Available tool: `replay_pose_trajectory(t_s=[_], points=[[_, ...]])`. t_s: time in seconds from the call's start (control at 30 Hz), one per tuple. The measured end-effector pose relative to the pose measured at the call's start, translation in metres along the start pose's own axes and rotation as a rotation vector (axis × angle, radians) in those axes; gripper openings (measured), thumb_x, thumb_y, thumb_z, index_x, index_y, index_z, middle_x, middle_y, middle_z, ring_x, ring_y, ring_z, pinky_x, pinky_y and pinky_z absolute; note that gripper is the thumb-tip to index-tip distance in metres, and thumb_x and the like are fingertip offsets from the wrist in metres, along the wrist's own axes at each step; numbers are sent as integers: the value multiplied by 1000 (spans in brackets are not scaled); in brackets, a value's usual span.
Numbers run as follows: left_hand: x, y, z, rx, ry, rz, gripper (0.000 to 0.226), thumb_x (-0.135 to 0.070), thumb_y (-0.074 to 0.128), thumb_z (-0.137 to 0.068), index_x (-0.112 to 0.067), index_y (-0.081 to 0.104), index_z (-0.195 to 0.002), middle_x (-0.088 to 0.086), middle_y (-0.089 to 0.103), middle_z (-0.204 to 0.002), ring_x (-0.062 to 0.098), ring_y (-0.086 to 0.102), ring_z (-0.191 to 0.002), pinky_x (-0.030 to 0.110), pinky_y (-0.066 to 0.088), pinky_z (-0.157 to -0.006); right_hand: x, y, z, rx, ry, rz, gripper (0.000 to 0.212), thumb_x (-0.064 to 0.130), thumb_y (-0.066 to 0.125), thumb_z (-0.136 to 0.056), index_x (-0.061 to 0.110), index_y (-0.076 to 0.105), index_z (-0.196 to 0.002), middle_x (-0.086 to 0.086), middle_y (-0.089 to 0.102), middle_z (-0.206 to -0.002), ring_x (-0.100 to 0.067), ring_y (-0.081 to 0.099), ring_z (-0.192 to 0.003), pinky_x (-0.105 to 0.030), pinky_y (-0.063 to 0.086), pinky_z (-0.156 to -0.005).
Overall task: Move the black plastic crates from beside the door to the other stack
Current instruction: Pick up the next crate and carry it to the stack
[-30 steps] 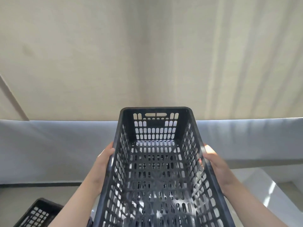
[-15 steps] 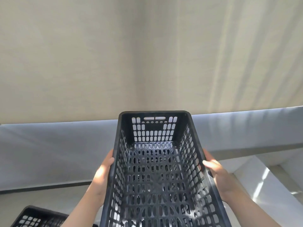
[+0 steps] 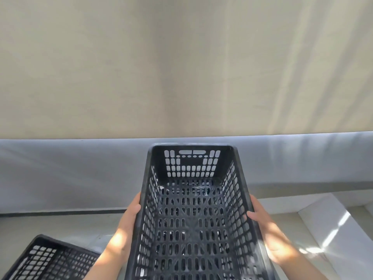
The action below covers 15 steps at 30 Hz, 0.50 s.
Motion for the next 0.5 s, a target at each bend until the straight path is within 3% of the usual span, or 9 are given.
replay_pose_trajectory(t_s=[0.07, 0.17, 0.37, 0.5], points=[[8, 0, -7, -14, 9, -25, 43, -32, 31, -108, -28, 55, -143, 15, 66, -137, 39, 65, -121, 55, 57, -93, -11, -4, -14, 14, 28, 24, 61, 24, 66, -72, 30, 54, -131, -17, 65, -137, -39, 67, -121, -60, 55, -100], [15, 0, -11, -33, 37, -66, 42, -30, 30, -109, -28, 55, -143, 8, 68, -136, 30, 67, -120, 43, 58, -90, -32, -8, -24, 44, 74, -28, 47, 6, 61, -92, 31, 58, -132, -16, 71, -124, -39, 74, -106, -60, 61, -88], [26, -9, -26, -11, 49, -191, 44, -44, 29, -108, -38, 47, -148, 6, 64, -141, 35, 60, -129, 61, 45, -106, -52, -7, -38, 85, 58, -67, 49, 4, 52, -99, 35, 57, -137, -12, 72, -124, -41, 72, -111, -61, 60, -89], [33, -12, -34, -11, 41, -206, 46, -44, 28, -108, -33, 46, -150, 12, 64, -138, 43, 58, -127, 66, 45, -104, -73, -9, -48, 100, 73, -111, 58, 18, 59, -99, 41, 45, -150, -8, 57, -150, -42, 59, -132, -67, 53, -99]])
Point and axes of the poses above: each hand's wrist, its own z-axis away from the middle knuckle, its own y-axis out of the palm, x = y × z, the point moved 7 cm from there along -z, towards the middle knuckle
